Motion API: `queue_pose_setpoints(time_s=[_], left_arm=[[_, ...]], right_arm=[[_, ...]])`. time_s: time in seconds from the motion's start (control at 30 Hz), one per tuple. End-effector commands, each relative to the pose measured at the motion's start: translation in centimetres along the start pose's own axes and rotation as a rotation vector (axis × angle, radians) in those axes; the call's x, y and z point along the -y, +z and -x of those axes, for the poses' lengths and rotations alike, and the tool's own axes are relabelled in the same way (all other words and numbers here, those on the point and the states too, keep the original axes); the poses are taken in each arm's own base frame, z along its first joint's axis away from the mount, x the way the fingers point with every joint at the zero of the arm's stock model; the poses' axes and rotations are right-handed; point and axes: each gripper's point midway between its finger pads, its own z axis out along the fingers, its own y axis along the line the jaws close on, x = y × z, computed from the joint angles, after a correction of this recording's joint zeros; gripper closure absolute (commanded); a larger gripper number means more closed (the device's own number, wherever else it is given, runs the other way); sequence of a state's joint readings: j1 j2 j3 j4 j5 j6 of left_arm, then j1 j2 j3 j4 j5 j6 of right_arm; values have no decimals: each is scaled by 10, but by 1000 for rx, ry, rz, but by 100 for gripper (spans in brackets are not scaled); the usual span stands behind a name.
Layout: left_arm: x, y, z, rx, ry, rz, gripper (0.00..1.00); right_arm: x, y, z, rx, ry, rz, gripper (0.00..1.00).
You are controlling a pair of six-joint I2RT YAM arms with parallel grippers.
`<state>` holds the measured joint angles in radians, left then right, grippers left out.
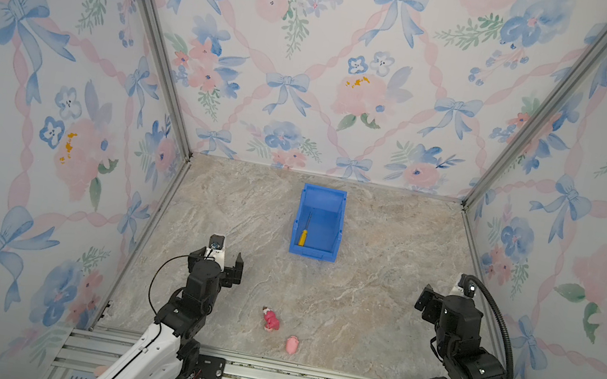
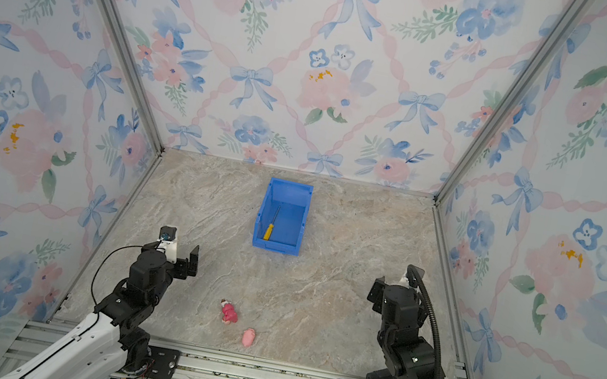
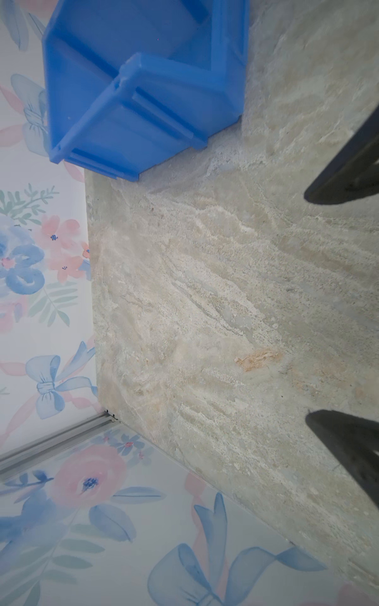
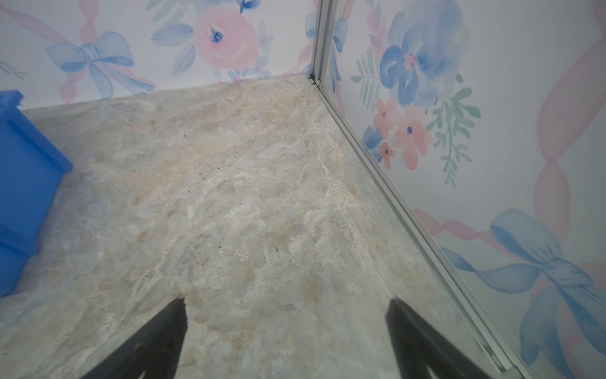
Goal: Put the screwdriver in the bin
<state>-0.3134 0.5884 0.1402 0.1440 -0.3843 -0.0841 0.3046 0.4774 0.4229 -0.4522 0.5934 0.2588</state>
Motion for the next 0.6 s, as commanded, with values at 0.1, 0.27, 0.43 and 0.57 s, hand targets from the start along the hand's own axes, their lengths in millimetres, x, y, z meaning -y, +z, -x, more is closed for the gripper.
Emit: queue_pose_setpoints(time_s=[0.1,0.27,0.43,0.57], left_arm=[[0,12,-2,49,77,13,2],[9,33,8,72,115,-28,2],[13,55,17,83,126,-60,2],[11,76,26,89,100,-81,2]], right_arm=[[-5,27,1,105,-16,34,3],[-25,61,-12,64,-13,108,3],[-40,89,8,105,-25,107,3],[-58,112,25,149,-35,137,3]])
